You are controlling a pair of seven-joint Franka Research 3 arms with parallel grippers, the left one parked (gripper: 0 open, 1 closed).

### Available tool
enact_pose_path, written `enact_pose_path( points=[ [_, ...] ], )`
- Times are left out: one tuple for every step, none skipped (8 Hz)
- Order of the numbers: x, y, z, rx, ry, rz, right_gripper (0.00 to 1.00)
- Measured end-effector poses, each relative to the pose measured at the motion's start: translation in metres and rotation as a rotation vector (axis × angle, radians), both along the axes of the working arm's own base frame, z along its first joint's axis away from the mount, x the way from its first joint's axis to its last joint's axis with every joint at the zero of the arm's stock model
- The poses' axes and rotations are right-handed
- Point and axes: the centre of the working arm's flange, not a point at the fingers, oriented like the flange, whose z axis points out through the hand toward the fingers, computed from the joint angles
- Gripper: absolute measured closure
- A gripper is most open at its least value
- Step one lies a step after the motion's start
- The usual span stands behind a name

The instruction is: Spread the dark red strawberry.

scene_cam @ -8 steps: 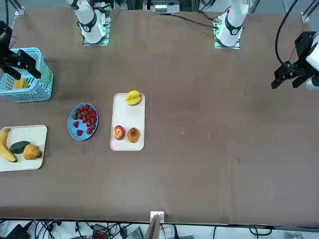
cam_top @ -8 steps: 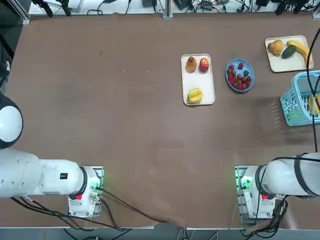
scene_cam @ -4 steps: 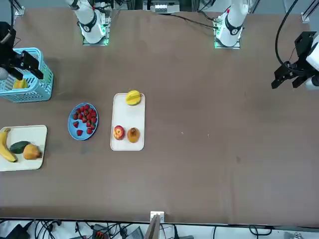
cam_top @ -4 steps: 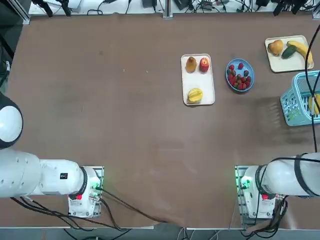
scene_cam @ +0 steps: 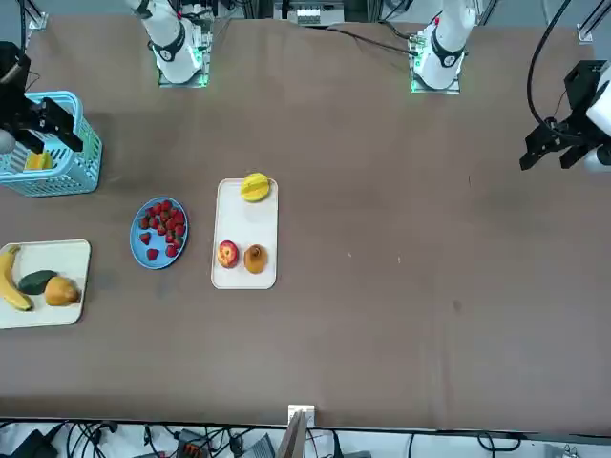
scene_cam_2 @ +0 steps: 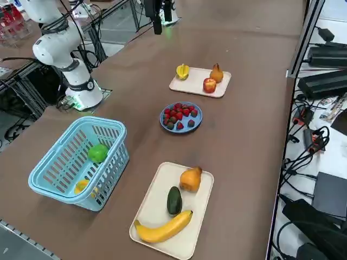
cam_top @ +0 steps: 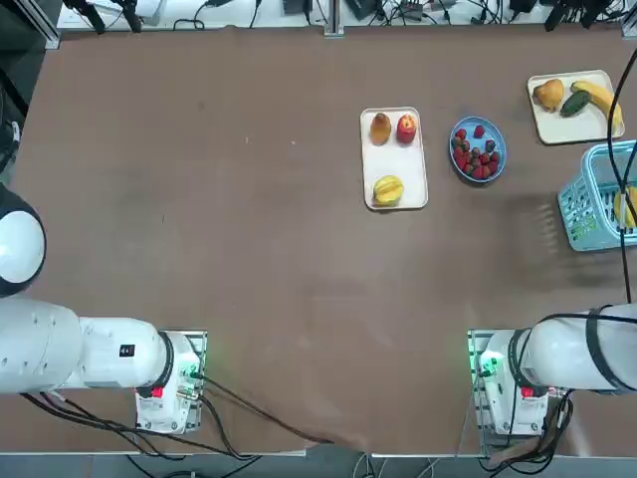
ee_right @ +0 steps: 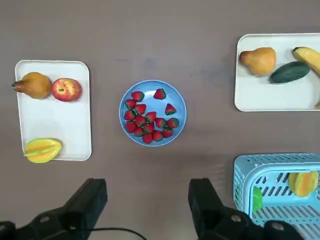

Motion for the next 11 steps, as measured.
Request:
enact_pose_path(
  points=[
    [0.0, 0.0, 0.0001, 0.0, 0.0, 0.0, 0.0],
    [0.0, -0.0001, 0.0001, 0.0, 0.0, 0.0, 0.0],
    [0.0, -0.0001, 0.0001, 0.0, 0.0, 0.0, 0.0],
    [0.0, -0.0001, 0.0003, 0.0, -0.001, 0.0, 0.0],
    [0.0, 0.0, 0.0006, 0.0, -0.001, 0.0, 0.0],
    [-0.0001, 0.0, 0.0007, 0.0, -0.001, 0.0, 0.0],
    [-0.0001, 0.0, 0.0009, 0.0, -0.002, 0.0, 0.0],
    [-0.0002, 0.0, 0.0013, 0.0, -0.003, 0.0, 0.0],
    [-0.0003, -0.0001, 0.0016, 0.0, -0.003, 0.0, 0.0],
    [-0.0003, -0.0001, 0.0017, 0.0, -0.003, 0.0, 0.0],
    [-0.0003, -0.0001, 0.0017, 0.0, -0.003, 0.0, 0.0]
  ],
)
